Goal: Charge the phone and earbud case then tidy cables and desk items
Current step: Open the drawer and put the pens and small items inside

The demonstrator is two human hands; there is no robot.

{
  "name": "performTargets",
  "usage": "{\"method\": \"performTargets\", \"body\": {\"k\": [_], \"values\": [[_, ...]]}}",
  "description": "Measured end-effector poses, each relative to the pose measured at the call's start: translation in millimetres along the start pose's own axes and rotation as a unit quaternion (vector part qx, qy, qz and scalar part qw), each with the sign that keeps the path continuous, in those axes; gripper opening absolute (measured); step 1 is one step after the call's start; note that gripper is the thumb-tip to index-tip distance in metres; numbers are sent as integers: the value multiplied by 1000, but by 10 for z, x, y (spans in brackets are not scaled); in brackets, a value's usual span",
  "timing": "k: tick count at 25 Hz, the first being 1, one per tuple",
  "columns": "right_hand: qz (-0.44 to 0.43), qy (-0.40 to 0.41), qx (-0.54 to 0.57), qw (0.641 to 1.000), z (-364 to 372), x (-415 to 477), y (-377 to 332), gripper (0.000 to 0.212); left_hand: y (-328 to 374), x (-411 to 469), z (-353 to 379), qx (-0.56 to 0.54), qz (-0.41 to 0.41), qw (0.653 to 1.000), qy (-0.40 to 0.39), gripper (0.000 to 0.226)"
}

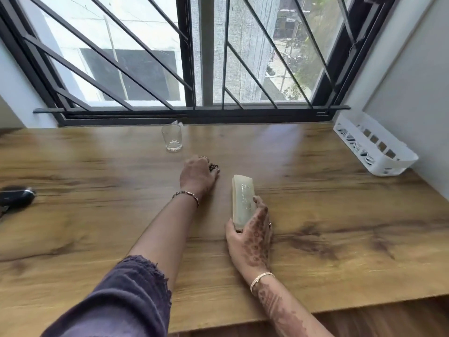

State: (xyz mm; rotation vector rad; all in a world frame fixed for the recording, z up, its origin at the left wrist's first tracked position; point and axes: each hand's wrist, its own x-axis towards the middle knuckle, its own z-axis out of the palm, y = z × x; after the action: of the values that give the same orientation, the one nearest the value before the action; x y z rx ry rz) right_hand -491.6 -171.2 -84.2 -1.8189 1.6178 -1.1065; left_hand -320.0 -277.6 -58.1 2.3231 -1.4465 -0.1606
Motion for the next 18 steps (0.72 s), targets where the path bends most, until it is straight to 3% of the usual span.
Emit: {"method": "performTargets", "body": {"k": [4, 7, 10, 14, 18], "values": [[47, -3, 135, 990, -172, 87, 36, 79, 100, -179, -1, 22, 17, 1000, 5, 44], [114, -56, 185, 974, -447, 30, 170, 84, 175, -617, -148, -46, 21, 999, 5, 38], [106, -114, 134, 979, -888, -183, 320, 87, 345, -1387, -359, -109, 23, 994, 18, 28], [48, -156, 46, 985, -1513, -660, 522, 74, 522, -2648, -448, -108, 17, 994, 3, 26], [3, -182, 44, 982, -2079, -1335, 885, 66, 573, -3596, -333, -101, 14, 994, -30, 28]]}}
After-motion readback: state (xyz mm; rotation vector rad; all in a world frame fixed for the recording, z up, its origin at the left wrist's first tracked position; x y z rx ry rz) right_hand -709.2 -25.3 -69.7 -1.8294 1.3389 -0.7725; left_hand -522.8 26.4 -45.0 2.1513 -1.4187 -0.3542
